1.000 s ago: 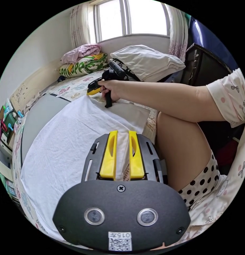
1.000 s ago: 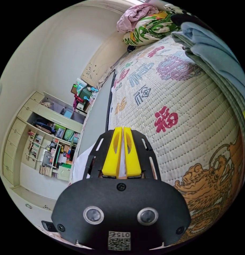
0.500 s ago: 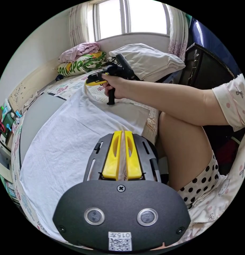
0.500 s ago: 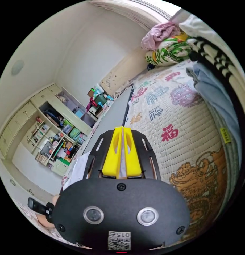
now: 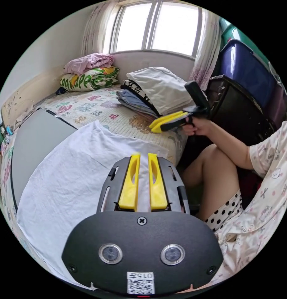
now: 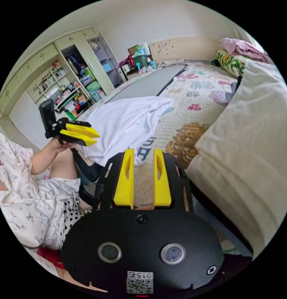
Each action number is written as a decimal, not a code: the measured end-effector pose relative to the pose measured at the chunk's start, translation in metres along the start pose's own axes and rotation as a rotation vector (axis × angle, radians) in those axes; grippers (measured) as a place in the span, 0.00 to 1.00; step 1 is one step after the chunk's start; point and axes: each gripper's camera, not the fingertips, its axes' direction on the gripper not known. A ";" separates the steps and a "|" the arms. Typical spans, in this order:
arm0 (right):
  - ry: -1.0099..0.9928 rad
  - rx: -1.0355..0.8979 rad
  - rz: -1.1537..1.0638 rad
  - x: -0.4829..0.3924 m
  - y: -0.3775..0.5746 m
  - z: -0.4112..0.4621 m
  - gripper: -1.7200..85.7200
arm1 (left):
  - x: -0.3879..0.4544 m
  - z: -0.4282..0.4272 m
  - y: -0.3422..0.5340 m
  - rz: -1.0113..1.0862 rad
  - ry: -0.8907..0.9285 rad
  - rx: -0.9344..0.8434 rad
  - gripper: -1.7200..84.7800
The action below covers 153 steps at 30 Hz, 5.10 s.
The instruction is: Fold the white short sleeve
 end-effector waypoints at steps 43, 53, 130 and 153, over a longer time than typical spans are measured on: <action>-0.145 -0.062 0.019 0.217 0.069 0.085 0.19 | 0.056 0.165 -0.075 0.071 0.058 -0.098 0.08; 0.041 -0.305 -0.180 0.189 0.004 0.216 0.17 | -0.033 0.131 -0.119 0.023 -0.082 0.009 0.10; -0.020 -0.177 -0.334 0.373 -0.087 0.768 0.02 | -0.373 0.320 0.609 -0.777 -0.143 0.229 0.10; -0.024 -0.269 -0.322 0.446 0.004 0.873 0.01 | -0.283 0.380 0.594 -0.720 -0.372 0.043 0.02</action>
